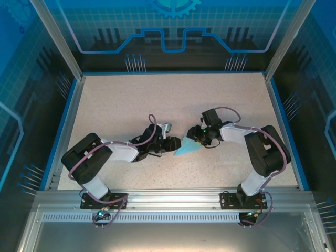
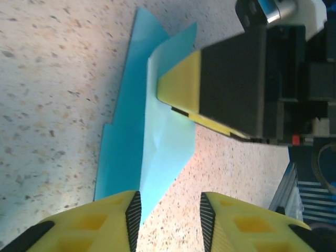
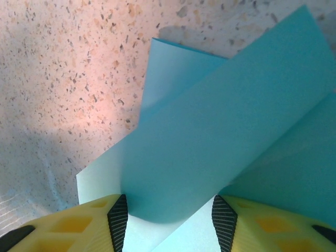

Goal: Fold a paper plane with a square sheet of paper (pick it up from the middle)

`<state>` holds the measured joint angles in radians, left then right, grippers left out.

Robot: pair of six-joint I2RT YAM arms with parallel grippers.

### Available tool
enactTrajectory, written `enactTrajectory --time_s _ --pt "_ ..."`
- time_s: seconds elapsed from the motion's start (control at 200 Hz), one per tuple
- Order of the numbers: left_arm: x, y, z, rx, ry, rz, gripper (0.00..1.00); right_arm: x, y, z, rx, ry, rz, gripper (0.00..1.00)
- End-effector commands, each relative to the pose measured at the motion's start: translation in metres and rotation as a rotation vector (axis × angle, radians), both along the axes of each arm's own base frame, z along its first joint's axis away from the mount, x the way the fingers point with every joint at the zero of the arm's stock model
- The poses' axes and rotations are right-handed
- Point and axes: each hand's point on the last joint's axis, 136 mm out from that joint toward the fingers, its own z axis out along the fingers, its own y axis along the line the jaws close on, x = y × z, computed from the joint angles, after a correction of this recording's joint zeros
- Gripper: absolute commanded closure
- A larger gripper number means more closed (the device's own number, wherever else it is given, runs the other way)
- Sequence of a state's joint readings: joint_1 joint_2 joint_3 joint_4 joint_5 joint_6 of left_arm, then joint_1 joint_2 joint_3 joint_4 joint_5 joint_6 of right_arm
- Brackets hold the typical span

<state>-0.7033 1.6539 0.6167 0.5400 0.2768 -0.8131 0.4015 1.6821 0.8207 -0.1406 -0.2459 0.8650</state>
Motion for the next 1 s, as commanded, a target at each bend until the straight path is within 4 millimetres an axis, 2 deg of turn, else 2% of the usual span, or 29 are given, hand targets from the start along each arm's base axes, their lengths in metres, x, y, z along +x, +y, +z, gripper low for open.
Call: enactTrajectory --time_s 0.0,0.16,0.345,0.65,0.995 --pt "-0.005 -0.016 0.019 -0.046 -0.026 -0.085 0.64 -0.018 -0.020 -0.021 -0.126 0.083 -0.032 0.50" --pt "-0.003 -0.028 0.014 -0.045 0.000 -0.114 0.71 -0.023 -0.020 -0.028 -0.141 0.109 -0.029 0.50" --pt "0.005 -0.034 0.006 -0.019 0.024 -0.109 0.73 -0.027 -0.023 -0.032 -0.149 0.118 -0.031 0.51" --pt "0.010 -0.026 -0.022 0.078 0.092 -0.060 0.78 -0.032 -0.026 -0.034 -0.156 0.129 -0.030 0.51" --pt "0.013 -0.022 -0.036 0.128 0.123 -0.038 0.82 -0.037 -0.029 -0.040 -0.179 0.157 -0.024 0.53"
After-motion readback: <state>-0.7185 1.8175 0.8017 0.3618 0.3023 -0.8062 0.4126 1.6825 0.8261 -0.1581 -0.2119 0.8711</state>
